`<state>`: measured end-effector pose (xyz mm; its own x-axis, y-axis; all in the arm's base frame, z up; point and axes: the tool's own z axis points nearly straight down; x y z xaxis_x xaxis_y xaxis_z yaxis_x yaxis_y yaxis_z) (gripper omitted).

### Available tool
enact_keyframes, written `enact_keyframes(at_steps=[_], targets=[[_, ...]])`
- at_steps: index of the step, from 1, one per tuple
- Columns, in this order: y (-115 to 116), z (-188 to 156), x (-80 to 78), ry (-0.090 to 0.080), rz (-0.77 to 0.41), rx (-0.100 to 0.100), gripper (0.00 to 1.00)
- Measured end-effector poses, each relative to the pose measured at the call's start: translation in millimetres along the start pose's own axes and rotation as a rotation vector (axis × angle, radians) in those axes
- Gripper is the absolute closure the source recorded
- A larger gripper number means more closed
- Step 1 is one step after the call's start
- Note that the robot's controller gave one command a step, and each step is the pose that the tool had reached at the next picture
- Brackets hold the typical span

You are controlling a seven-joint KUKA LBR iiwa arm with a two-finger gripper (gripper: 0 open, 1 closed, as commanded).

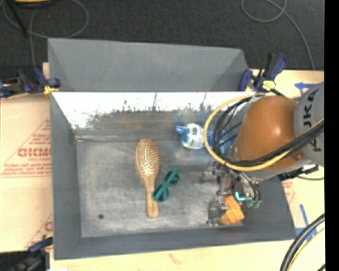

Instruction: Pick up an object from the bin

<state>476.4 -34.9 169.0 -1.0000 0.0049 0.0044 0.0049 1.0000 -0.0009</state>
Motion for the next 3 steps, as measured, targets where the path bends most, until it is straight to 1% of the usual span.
enact_keyframes(at_steps=[1,2,3], targets=[[0,-3,-1.8,-0.007,-0.001,0.001,0.00],[-81,96,-16.7,-0.011,-0.113,-0.013,1.00],[-82,98,-15.2,-0.007,-0.112,-0.011,0.00]])
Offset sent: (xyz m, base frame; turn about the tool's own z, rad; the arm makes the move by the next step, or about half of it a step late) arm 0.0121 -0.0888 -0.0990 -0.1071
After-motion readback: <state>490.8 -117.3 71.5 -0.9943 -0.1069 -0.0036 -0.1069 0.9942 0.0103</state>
